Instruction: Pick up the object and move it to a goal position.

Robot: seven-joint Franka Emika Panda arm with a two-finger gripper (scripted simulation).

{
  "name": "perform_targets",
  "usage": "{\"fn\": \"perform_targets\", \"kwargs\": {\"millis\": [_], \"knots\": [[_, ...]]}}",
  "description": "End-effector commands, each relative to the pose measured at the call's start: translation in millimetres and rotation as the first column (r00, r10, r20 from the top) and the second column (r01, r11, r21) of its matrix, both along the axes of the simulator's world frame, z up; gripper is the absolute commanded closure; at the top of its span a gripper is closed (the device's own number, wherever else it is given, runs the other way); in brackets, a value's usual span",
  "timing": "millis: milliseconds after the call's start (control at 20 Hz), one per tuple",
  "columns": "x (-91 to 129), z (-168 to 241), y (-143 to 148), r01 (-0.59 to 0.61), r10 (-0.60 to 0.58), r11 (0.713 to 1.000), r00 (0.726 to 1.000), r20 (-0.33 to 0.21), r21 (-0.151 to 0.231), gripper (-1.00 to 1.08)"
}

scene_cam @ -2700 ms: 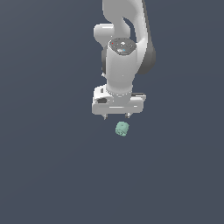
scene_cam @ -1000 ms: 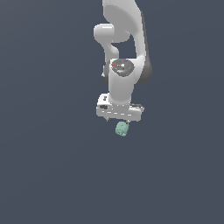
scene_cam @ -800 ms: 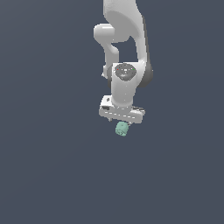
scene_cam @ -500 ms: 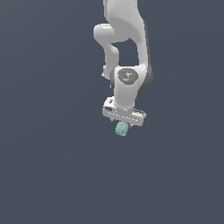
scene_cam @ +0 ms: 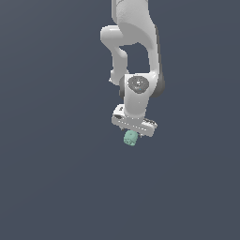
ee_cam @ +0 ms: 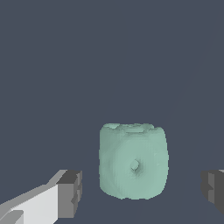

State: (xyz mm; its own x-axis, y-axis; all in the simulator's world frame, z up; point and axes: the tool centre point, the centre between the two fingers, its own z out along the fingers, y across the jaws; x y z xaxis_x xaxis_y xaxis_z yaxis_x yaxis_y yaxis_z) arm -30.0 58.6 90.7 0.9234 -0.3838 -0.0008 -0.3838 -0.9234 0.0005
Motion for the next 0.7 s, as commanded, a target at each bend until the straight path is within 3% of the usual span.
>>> {"fn": "perform_targets", "kwargs": {"millis": [0, 650], "knots": [[0, 0, 0, 0.000, 0.000, 1.000, 1.000, 0.000, 0.000, -0.92], [-1, -46, 0, 0.004, -0.004, 1.000, 1.000, 0.001, 0.000, -0.92]]}}
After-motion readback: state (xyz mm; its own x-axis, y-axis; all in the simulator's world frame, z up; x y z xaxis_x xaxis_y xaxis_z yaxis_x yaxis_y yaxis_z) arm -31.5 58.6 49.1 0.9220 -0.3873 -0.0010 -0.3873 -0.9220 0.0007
